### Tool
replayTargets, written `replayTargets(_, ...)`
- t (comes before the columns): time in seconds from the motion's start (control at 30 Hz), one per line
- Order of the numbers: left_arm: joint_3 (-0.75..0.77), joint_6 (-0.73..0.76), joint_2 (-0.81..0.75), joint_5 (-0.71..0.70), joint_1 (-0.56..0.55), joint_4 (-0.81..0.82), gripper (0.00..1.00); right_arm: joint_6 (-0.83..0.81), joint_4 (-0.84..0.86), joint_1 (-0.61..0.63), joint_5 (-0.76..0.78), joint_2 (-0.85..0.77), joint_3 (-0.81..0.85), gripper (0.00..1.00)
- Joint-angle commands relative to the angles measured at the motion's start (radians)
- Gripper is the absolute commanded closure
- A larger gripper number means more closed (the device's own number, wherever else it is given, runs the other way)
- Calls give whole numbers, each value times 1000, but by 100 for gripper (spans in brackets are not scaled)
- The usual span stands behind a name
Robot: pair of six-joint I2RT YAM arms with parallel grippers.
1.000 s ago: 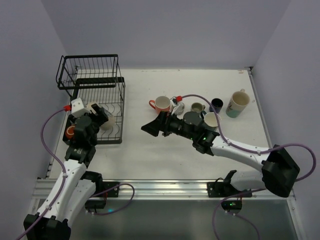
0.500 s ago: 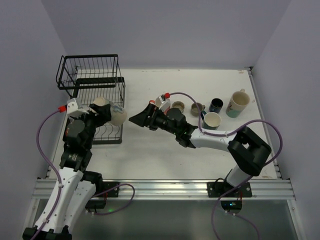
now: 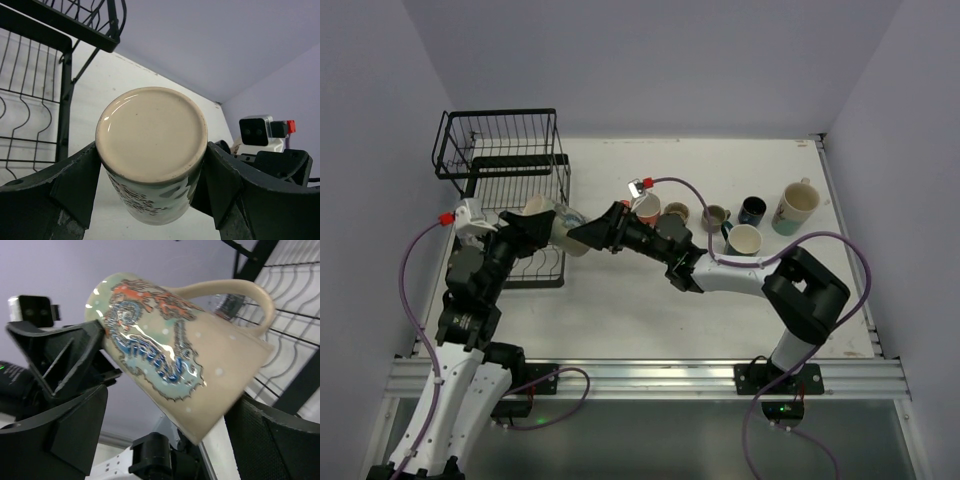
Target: Unload the cups from the dish rack
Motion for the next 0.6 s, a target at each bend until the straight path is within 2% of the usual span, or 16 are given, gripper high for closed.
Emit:
replayTargets(0.0, 86, -126, -43, 85, -6, 157, 87, 9, 237, 5, -62, -18, 0, 11)
replayTargets(0.1, 81, -195, -57, 120, -6, 166, 86, 12, 304, 3, -77, -53, -34, 18)
replayTargets(0.13, 80, -234, -61, 133, -7, 170, 86, 13, 312, 3, -78, -64, -43, 23)
replayTargets(0.23, 62, -313, -67, 191, -6, 203, 86, 24, 346, 3, -85, -106, -72, 29)
replayTargets(0.33, 35, -364, -72, 235, -7, 216, 85, 21, 352, 5, -82, -149, -91, 34)
replayTargets(0.43, 17, -389, -92, 266, -7, 216, 83, 3, 331, 13, -72, -196, -106, 43)
replayTargets(0.53, 12, -387, -112, 284, -12, 189, 78, -19, 288, 19, -51, -248, -120, 54)
replayTargets(0.57, 12, -384, -115, 292, -15, 183, 73, -23, 277, 20, -48, -261, -126, 58)
